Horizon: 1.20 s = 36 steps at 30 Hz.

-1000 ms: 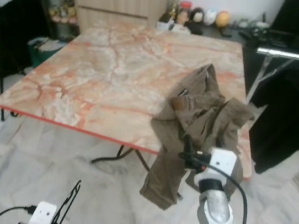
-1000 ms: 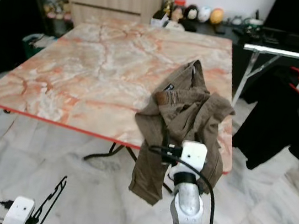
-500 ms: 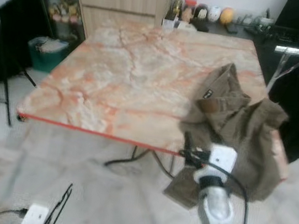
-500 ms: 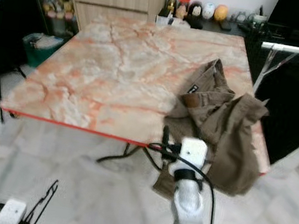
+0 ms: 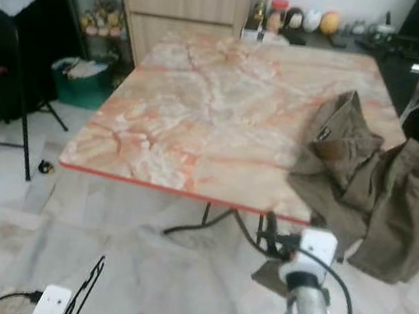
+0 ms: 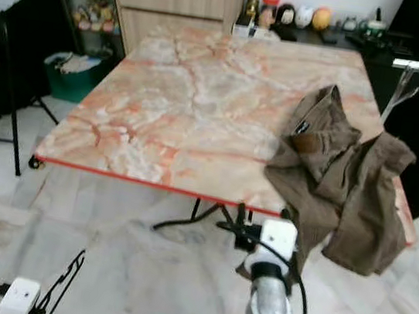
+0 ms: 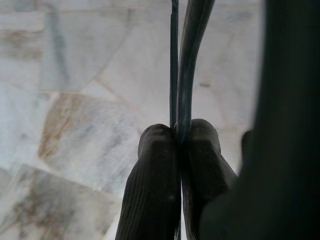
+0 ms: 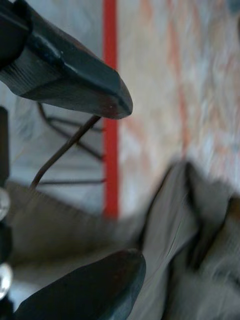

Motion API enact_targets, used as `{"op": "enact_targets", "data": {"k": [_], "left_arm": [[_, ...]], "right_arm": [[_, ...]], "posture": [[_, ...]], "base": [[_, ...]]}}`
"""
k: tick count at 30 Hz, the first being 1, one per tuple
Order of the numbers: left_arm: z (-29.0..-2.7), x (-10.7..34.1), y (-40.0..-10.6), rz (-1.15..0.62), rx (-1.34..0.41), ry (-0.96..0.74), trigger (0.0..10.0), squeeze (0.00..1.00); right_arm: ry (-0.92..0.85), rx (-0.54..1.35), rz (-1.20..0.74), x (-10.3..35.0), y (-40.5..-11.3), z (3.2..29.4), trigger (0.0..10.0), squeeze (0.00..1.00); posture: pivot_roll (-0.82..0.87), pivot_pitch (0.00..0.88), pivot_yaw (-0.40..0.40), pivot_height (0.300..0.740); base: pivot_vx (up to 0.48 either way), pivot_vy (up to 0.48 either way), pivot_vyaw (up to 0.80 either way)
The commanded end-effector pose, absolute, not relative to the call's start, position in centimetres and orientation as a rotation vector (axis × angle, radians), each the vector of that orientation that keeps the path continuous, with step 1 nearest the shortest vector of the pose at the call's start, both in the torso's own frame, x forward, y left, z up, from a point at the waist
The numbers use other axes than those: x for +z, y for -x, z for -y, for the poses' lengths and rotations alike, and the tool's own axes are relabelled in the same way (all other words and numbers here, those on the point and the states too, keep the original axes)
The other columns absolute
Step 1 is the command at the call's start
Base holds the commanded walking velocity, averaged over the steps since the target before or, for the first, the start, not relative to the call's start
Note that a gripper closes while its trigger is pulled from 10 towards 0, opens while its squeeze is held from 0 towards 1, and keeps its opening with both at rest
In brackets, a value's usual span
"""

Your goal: Hang hanger

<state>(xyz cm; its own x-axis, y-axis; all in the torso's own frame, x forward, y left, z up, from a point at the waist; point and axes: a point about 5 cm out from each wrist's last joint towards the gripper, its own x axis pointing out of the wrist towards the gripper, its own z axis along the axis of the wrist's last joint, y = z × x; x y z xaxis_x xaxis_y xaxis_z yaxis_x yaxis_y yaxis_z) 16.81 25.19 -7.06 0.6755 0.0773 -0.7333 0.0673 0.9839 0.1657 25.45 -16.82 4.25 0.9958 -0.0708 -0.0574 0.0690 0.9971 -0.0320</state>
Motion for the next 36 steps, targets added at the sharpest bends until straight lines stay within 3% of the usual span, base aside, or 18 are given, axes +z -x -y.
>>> {"op": "enact_targets", "data": {"k": [1, 10, 23, 36], "left_arm": [[-25.3, -7.2, -16.4, -0.841, 0.001, -0.201, 10.0, 0.00], [-25.3, -7.2, -16.4, -0.845, -0.005, -0.199, 10.0, 0.00], [-25.3, -7.1, -16.6, -0.842, -0.006, -0.196, 10.0, 0.00], [-25.5, -7.1, -16.5, -0.840, -0.004, -0.188, 10.0, 0.00]], "right_arm": [[0.031, -0.087, -0.091, 3.4, -24.8, 17.1, 10.0, 0.00], [0.022, -0.154, -0.207, 1.1, -23.9, 19.4, 10.0, 0.00], [0.002, -0.072, -0.208, 0.6, -24.8, 16.9, 10.0, 0.00], [-0.004, -0.073, -0.233, -0.3, -24.1, 16.8, 10.0, 0.00]], "posture": [[0.13, 0.015, 0.052, 0.740], [0.13, 0.015, 0.056, 0.740], [0.13, 0.013, 0.055, 0.740], [0.13, 0.014, 0.052, 0.740]], "base": [[0.000, 0.000, 0.00], [0.000, 0.000, 0.00], [0.000, 0.000, 0.00], [0.000, 0.000, 0.00]]}}
